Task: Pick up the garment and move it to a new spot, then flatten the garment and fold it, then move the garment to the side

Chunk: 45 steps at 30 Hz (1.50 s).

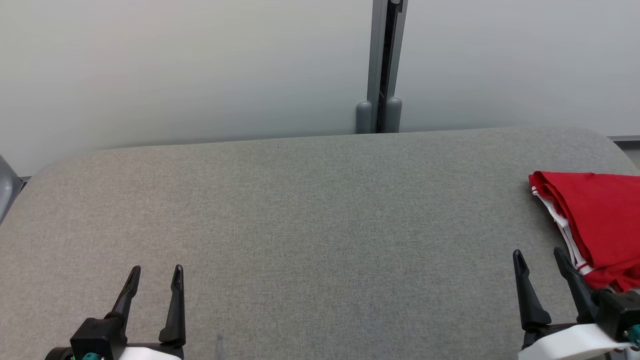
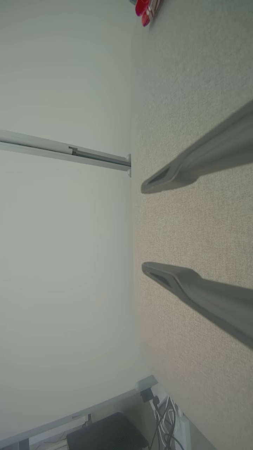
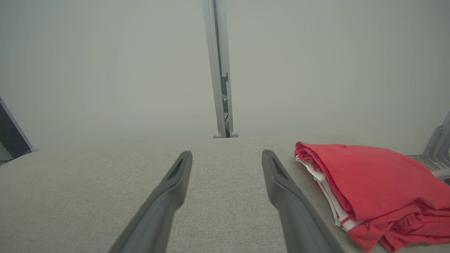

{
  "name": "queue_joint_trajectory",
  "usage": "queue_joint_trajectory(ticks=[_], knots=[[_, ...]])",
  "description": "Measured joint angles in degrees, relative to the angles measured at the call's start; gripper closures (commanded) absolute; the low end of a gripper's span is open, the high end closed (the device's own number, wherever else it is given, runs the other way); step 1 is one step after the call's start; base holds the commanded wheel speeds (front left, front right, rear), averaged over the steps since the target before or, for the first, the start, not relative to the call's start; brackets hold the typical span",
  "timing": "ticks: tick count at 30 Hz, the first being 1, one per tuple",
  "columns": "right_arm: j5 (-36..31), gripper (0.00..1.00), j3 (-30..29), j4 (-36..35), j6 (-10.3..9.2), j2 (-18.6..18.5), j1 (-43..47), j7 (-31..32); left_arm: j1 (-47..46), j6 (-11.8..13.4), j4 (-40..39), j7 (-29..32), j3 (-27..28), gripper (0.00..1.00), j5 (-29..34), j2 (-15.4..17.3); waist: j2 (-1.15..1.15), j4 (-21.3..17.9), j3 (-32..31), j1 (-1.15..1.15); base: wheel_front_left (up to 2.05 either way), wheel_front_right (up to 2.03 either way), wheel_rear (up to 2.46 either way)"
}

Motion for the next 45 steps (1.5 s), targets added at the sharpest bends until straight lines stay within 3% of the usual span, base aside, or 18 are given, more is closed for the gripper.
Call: queue_joint_trajectory(ticks=[10,11,16,33,45], knots=[[0.04,0.00,-0.13,-0.38,0.00,0.00,0.14,0.24,-0.07,0.03,0.22,-0.27,-0.31,0.00,-0.33,0.22,0.00,0.37,0.16,0.00,0.00,0.00,0.00],[0.05,1.00,-0.13,-0.38,0.00,0.01,0.16,0.25,-0.07,0.14,0.36,-0.21,-0.33,1.00,-0.45,0.20,0.00,0.40,0.20,0.00,0.00,0.00,0.00],[1.32,1.00,0.13,1.47,0.00,0.60,1.44,0.27,1.79,-0.10,2.07,-0.18,-0.92,1.00,-1.58,-1.15,0.00,0.40,0.23,0.00,0.00,0.00,0.00],[21.92,1.00,-2.29,1.23,0.00,-1.27,2.40,4.03,2.73,-3.44,0.01,-0.18,-0.97,1.00,-16.70,-3.03,0.00,0.35,0.49,0.00,0.00,0.00,0.00],[32.40,1.00,-4.44,1.10,0.00,-1.51,3.22,7.03,3.88,-5.39,-1.41,-0.18,-0.97,1.00,-25.16,-4.00,0.00,0.31,0.65,0.00,0.00,0.00,0.00]])
